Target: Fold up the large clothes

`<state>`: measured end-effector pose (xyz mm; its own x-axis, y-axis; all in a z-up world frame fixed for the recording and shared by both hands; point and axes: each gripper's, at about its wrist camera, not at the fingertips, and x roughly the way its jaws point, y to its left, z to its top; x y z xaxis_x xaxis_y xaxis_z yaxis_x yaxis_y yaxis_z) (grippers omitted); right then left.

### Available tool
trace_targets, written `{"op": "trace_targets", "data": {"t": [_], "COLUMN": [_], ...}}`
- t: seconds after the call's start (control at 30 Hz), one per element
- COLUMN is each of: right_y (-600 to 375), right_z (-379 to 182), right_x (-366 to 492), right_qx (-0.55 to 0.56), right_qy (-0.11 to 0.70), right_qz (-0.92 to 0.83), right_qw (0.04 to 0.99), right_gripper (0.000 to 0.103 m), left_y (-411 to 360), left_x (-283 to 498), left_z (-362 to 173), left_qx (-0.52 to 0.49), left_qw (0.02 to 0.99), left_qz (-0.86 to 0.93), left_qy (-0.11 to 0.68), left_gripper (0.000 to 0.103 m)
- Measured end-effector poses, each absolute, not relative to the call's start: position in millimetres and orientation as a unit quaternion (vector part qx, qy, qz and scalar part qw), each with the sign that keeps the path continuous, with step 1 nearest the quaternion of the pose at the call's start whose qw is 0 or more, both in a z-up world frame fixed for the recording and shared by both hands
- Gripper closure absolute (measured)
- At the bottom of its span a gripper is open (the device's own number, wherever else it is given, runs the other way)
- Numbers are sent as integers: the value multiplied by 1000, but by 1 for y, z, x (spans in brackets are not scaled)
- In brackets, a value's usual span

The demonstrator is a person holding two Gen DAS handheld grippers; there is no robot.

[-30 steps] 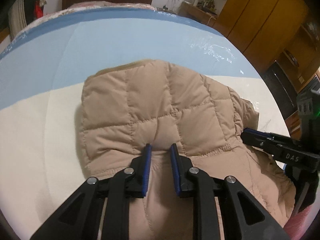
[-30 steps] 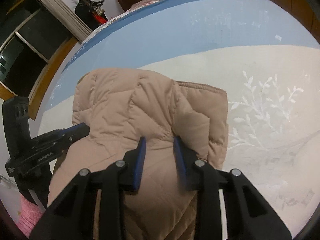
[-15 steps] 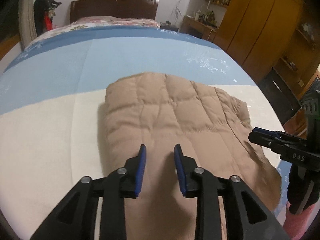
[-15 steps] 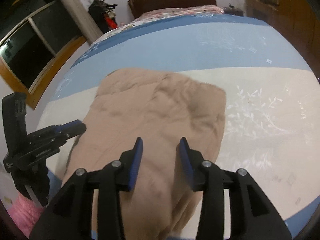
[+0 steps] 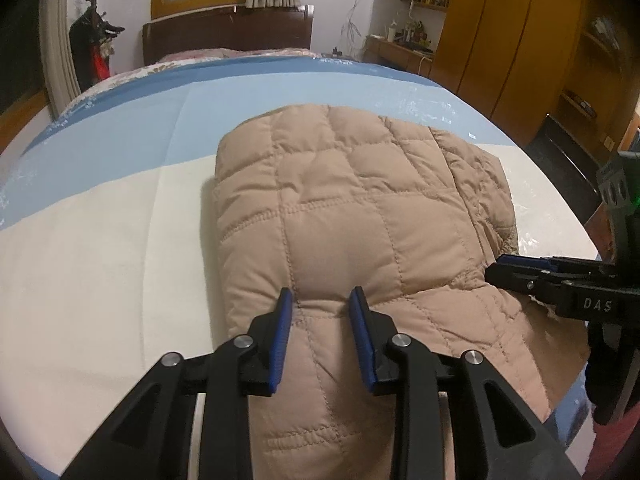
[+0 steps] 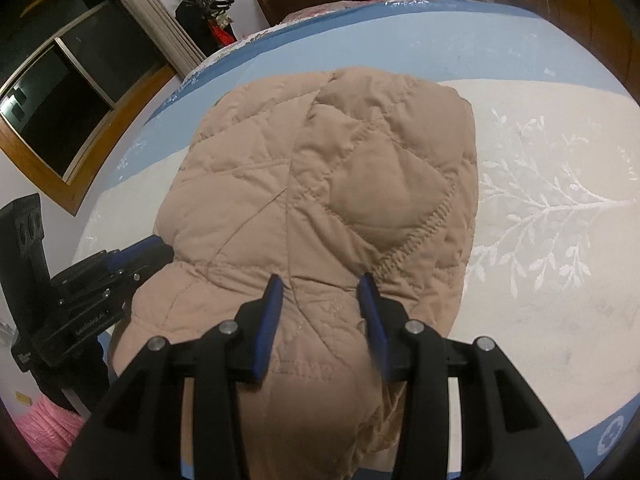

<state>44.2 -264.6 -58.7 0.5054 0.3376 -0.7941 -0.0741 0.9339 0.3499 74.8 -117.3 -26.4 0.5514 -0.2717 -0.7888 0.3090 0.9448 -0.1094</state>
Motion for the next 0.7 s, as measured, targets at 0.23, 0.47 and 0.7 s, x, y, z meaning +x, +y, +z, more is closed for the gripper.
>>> {"op": "trace_targets", "data": {"t": [0.23,0.47,0.7], "right_y": [-264,-260,-270], "right_z": [-56,-44,-19], "right_x": [40,31,2], "right_qx": [128,126,119], "right_qy": [478,468,441], "right_qz": [115,117,115], "right_qw": [861,867,882], "right_gripper": [63,52,34], "left_y": [-114,-109,-96], "left_x": [70,58,43], "left_z": [-24,-20,-10], "left_qx": [15,13,6], "left_qw": [882,889,888], "left_qz": [-164,-161,-167], "left_qy": [441,429,428], "left_gripper": [72,72,57]}}
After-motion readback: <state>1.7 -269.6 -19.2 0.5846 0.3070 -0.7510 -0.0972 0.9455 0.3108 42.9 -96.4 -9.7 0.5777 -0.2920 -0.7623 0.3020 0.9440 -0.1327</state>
